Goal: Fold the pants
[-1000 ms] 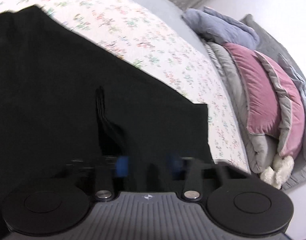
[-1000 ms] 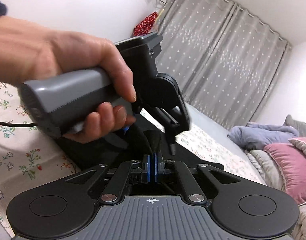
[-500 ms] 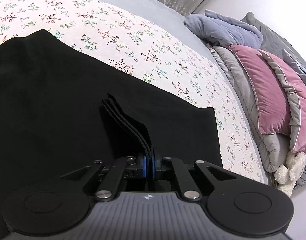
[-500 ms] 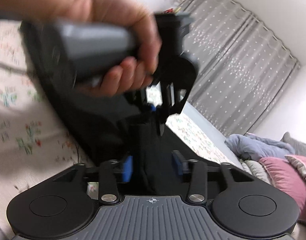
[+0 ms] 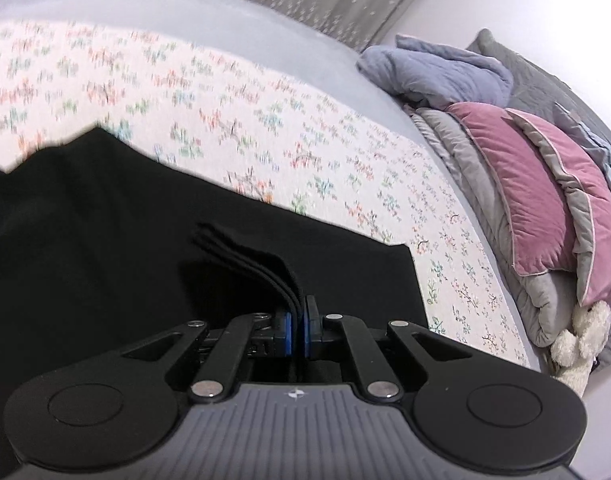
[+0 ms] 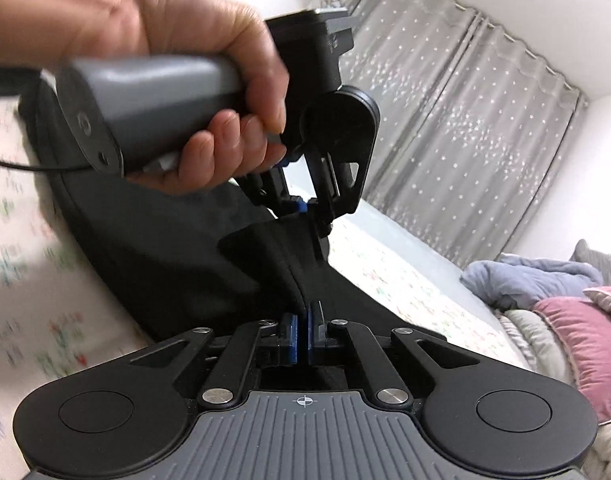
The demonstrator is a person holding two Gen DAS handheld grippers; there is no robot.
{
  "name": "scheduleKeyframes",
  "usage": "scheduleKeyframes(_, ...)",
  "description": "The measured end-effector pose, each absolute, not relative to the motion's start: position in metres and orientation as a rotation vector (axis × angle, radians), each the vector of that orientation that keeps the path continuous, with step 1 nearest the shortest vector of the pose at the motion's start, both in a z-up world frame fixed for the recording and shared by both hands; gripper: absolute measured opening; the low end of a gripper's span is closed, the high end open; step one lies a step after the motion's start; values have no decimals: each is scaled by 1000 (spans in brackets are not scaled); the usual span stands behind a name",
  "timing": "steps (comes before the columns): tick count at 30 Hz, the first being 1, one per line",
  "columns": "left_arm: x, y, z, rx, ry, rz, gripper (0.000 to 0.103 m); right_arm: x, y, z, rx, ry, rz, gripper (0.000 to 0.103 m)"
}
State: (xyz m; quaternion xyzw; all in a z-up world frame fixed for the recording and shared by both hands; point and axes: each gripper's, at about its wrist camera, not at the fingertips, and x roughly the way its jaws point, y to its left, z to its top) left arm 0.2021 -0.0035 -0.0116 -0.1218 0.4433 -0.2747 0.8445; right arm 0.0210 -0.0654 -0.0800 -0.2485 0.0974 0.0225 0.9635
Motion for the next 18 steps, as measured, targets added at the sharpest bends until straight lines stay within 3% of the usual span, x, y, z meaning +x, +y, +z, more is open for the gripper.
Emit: scheduleKeyframes(18, 212, 158, 14, -230, 716, -613, 14, 64, 67, -66, -434, 127, 187, 3)
